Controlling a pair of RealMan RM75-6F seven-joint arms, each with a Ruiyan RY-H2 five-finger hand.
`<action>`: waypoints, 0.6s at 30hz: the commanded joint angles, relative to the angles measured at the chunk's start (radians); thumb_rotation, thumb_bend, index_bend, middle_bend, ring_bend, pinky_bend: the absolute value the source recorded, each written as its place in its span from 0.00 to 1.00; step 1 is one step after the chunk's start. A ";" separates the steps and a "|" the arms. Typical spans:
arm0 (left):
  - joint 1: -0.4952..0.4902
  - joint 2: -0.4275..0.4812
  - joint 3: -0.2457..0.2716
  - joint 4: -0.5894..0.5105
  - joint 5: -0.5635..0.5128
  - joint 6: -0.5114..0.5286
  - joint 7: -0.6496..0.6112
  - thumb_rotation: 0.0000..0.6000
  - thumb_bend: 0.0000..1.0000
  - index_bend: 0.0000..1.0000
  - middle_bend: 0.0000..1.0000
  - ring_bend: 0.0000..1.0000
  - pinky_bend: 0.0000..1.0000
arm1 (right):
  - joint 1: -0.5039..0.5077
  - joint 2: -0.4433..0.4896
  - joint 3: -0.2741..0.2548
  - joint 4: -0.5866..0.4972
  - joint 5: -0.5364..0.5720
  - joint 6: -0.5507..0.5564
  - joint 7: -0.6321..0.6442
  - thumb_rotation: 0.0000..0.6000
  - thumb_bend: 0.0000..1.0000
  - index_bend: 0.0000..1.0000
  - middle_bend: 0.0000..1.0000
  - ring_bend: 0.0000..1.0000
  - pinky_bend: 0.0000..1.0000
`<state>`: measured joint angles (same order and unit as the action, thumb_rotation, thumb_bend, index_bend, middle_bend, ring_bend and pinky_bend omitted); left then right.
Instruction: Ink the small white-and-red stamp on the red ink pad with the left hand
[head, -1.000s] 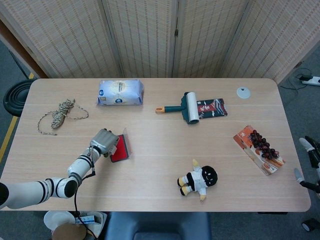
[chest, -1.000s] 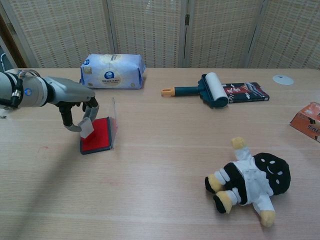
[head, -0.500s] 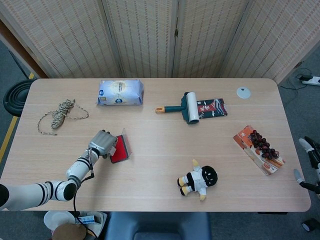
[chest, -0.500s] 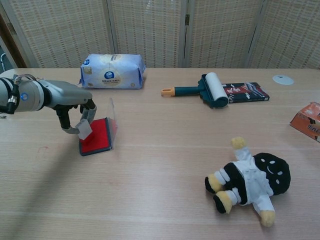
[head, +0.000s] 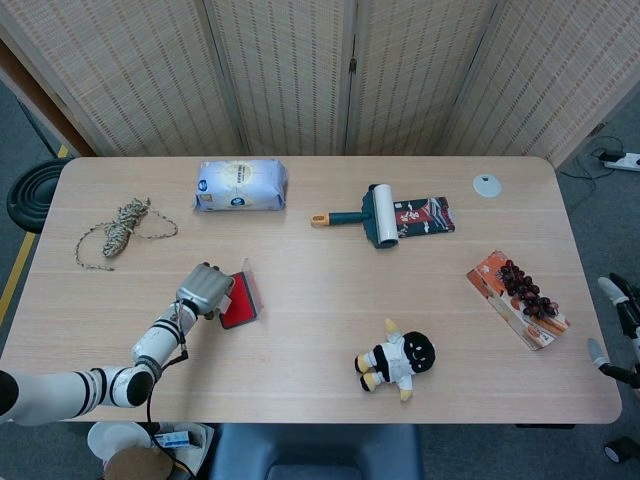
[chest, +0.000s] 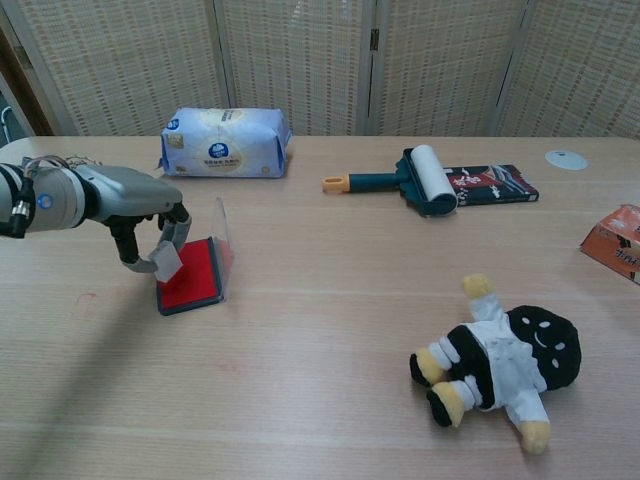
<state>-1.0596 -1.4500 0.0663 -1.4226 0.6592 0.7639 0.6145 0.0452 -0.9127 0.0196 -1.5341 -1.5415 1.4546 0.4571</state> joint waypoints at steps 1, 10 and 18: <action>-0.001 0.022 -0.001 -0.045 -0.002 0.045 0.032 1.00 0.30 0.66 0.44 0.28 0.26 | 0.000 0.000 0.000 0.001 -0.002 0.001 0.000 1.00 0.41 0.02 0.00 0.00 0.00; -0.001 0.118 0.020 -0.252 -0.070 0.182 0.155 1.00 0.30 0.65 0.43 0.28 0.26 | 0.000 -0.003 -0.002 -0.005 -0.007 0.002 -0.018 1.00 0.41 0.02 0.00 0.00 0.00; 0.052 0.178 0.057 -0.352 -0.059 0.285 0.189 1.00 0.30 0.65 0.44 0.28 0.26 | -0.002 -0.008 -0.007 -0.022 -0.019 0.011 -0.059 1.00 0.41 0.02 0.00 0.00 0.00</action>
<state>-1.0218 -1.2832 0.1138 -1.7610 0.5937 1.0331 0.7989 0.0435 -0.9199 0.0136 -1.5531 -1.5577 1.4643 0.4040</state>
